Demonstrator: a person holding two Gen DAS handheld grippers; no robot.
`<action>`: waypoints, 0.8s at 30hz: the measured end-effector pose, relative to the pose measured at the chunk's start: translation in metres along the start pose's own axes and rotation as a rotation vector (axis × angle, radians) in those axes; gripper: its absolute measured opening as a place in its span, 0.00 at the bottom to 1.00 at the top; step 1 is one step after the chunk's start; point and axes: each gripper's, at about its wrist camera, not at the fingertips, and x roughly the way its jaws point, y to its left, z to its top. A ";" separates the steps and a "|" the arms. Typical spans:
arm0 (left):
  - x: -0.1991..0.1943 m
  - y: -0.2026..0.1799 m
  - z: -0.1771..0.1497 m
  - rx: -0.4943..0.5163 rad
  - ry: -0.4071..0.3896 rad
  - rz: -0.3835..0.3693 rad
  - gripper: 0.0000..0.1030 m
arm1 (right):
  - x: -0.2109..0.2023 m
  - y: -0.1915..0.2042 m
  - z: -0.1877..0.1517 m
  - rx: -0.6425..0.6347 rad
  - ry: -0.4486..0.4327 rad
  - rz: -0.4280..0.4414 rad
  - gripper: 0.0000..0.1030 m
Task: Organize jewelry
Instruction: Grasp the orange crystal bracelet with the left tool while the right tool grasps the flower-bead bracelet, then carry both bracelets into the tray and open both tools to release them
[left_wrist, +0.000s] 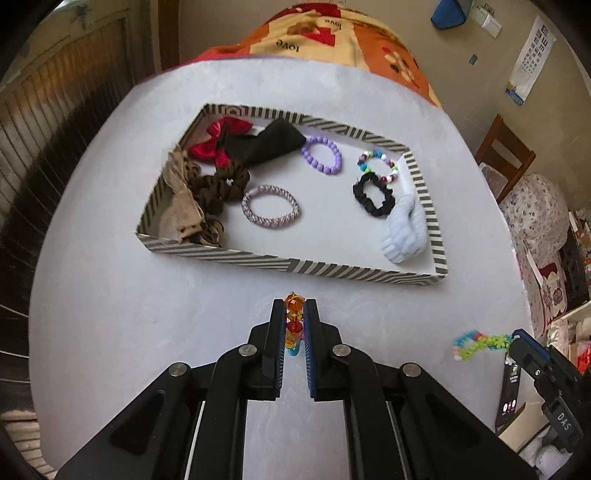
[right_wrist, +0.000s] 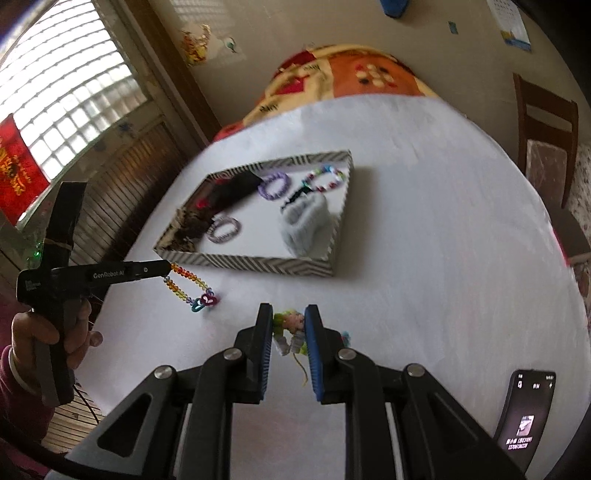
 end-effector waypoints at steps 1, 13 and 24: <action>-0.004 0.000 0.001 0.000 -0.007 -0.001 0.00 | -0.002 0.002 0.001 -0.005 -0.002 0.004 0.17; -0.038 -0.015 0.031 0.032 -0.109 0.013 0.00 | -0.002 0.037 0.031 -0.097 -0.027 0.037 0.17; -0.021 -0.039 0.060 0.087 -0.119 0.031 0.00 | 0.013 0.039 0.068 -0.130 -0.029 0.006 0.17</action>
